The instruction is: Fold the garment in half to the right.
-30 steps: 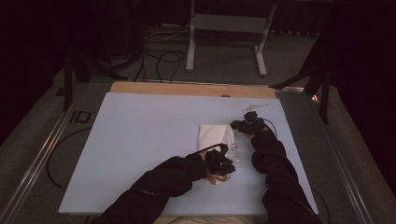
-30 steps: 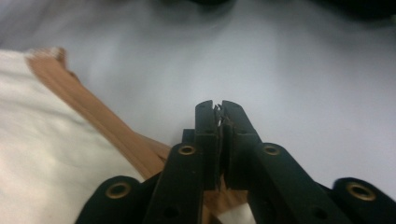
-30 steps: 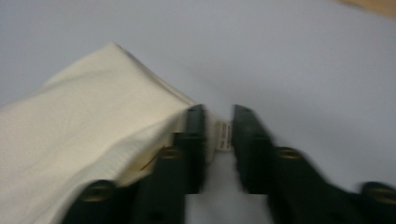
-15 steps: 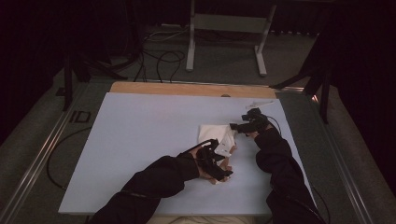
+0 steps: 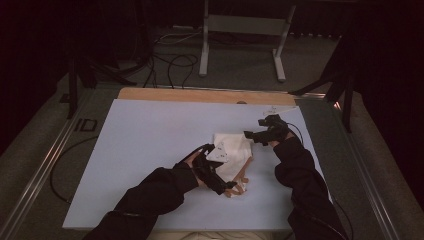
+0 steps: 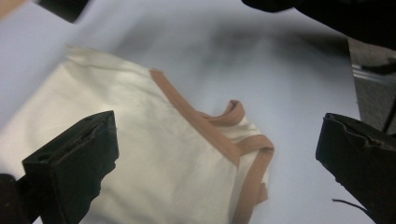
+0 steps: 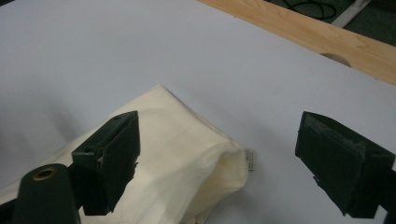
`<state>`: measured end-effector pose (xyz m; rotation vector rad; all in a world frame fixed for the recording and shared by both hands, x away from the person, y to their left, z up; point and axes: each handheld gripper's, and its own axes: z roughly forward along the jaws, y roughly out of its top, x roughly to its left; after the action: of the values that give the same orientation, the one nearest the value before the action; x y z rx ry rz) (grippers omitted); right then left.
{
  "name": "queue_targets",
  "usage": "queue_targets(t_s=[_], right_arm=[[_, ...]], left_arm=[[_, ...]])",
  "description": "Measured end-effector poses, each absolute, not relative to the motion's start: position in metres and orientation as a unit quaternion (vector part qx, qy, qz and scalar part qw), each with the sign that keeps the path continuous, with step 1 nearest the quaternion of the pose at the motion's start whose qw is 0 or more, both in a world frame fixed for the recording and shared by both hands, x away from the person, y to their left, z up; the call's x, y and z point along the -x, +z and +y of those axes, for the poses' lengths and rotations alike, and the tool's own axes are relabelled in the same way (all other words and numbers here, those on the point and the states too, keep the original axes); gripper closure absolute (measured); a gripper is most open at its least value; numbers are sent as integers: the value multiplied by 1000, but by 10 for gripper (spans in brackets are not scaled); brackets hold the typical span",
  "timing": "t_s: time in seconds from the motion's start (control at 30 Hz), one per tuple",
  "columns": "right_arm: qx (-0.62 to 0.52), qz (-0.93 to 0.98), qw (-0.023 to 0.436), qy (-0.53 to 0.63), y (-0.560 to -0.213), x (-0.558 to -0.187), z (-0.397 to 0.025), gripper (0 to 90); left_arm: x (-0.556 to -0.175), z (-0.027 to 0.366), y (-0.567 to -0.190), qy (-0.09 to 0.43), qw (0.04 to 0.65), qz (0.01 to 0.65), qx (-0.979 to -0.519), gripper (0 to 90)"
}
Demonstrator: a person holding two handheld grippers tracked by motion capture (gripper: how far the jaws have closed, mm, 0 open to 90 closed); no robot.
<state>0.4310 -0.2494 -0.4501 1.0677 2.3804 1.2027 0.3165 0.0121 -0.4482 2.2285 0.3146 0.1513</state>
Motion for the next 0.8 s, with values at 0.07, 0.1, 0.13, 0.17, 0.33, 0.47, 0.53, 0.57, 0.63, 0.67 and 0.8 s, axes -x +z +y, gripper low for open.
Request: queue_targets(t_s=[0.07,0.1,0.13,0.17,0.33,0.47,0.53,0.57,0.63,0.67,0.8], right_arm=[[-367,821,134,417,-448,-428,-248,146],[-365,821,131,419,-448,-427,-247,146],[-365,821,131,419,-448,-426,-246,146],[-365,821,132,418,-448,-425,-245,147],[-360,824,117,423,-450,-418,-241,141],[-370,818,110,427,-452,-415,-241,139],[-374,816,106,427,-454,-414,-241,140],[-373,816,110,428,-456,-413,-242,162],[-376,816,111,425,-458,-413,-243,258],[-380,813,111,426,-459,-413,-244,300],[-390,812,102,422,-465,-413,-244,397]], left_arm=[[-316,19,-447,61,432,130,-890,1],[-315,23,-448,62,434,129,-890,1],[-315,27,-448,62,434,132,-889,1],[-314,30,-448,64,433,132,-889,1],[-309,51,-451,70,432,141,-888,1],[-304,68,-454,78,430,153,-886,1],[-300,78,-458,78,429,160,-885,2],[-297,83,-460,81,428,167,-884,1],[-292,93,-463,84,427,172,-884,2],[-289,97,-465,87,427,179,-882,1],[-279,115,-472,98,433,198,-874,2]])
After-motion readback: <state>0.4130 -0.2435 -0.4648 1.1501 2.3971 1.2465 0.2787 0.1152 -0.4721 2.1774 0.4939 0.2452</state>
